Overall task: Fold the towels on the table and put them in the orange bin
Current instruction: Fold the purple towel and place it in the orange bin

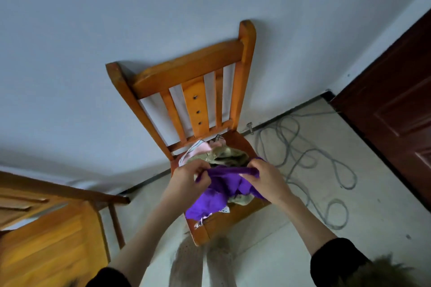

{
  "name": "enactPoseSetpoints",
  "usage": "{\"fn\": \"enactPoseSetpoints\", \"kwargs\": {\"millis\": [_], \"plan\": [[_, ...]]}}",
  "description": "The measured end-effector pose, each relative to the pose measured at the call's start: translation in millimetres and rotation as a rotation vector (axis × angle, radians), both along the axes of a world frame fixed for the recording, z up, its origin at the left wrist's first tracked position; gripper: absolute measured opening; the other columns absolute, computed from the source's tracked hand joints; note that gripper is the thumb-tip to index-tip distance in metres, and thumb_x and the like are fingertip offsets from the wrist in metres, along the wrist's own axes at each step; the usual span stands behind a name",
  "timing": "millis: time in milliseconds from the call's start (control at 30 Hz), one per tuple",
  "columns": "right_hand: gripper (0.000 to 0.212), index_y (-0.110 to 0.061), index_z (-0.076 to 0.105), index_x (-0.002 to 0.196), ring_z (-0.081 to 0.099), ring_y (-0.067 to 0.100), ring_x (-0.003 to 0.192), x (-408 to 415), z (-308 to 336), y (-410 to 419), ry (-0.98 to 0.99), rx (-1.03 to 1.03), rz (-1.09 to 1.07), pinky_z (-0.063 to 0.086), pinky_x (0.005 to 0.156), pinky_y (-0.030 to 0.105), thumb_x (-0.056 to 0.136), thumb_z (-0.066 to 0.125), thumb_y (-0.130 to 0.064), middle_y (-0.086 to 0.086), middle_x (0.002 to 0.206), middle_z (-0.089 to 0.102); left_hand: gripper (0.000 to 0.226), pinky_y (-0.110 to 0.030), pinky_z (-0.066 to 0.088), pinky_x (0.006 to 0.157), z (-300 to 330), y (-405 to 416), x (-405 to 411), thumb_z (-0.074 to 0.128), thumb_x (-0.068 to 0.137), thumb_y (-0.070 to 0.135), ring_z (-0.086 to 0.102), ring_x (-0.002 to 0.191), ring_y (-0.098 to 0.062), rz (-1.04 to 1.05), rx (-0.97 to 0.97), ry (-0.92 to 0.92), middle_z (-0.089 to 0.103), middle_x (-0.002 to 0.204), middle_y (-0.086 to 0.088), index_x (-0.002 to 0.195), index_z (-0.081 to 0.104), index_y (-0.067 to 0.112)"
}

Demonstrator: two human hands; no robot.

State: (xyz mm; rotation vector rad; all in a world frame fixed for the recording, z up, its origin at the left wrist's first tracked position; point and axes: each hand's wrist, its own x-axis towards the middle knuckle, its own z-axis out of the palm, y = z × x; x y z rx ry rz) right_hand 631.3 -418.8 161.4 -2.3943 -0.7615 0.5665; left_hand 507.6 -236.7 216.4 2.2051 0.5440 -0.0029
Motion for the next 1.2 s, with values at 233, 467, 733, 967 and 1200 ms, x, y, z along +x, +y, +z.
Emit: {"fn": "enactPoseSetpoints", "kwargs": {"millis": [233,467,733,967,1200], "plan": [[0.02,-0.027,0.056,0.076,0.056,-0.001,0.067,-7.3,85.5,-5.2,0.025,0.152,-0.026,0.042,0.061,0.01,0.079,0.069,-0.041,-0.012,0.069,0.06,0.019,-0.013,0.042,0.06,84.9,-1.6,-19.4,0.054,0.086,0.003,0.055,0.065,-0.007,0.085,0.12,-0.209,0.059,0.072,0.008,0.084,0.058,0.022],[0.04,-0.021,0.05,0.068,0.056,0.011,0.06,-41.3,175.8,45.3,0.076,0.257,0.2,0.039,0.051,0.017,0.082,0.056,-0.058,0.0,0.066,0.056,0.017,-0.011,0.042,0.064,163.7,45.1,-80.9,0.05,0.088,0.004,0.057,0.074,-0.011,0.341,0.262,-0.365,0.061,0.08,0.004,0.088,0.06,0.018],[0.019,-0.029,0.055,0.076,0.057,0.008,0.07,-165.6,227.9,121.8,0.021,0.283,0.556,0.042,0.061,0.019,0.095,0.05,-0.031,-0.008,0.072,0.057,0.017,-0.015,0.043,0.059,217.6,92.2,-248.4,0.046,0.092,0.007,0.056,0.07,-0.007,0.6,0.426,-0.479,0.058,0.076,0.007,0.09,0.054,0.021],[0.049,-0.008,0.047,0.057,0.041,0.014,0.05,-309.2,250.0,193.9,-0.144,0.423,0.521,0.033,0.051,0.024,0.085,0.059,-0.047,0.002,0.051,0.044,0.019,-0.003,0.036,0.062,241.4,98.5,-445.1,0.046,0.09,0.003,0.051,0.07,0.008,0.827,0.622,-0.466,0.051,0.072,0.017,0.086,0.051,0.021],[0.022,-0.017,0.059,0.075,0.057,0.009,0.066,-461.3,273.4,269.6,-0.06,0.54,0.779,0.043,0.053,0.018,0.088,0.06,-0.035,-0.006,0.069,0.061,0.015,-0.015,0.027,0.065,248.0,85.4,-638.8,0.048,0.091,0.003,0.047,0.074,-0.011,1.178,0.802,-0.337,0.055,0.081,0.007,0.093,0.058,0.014]]}}
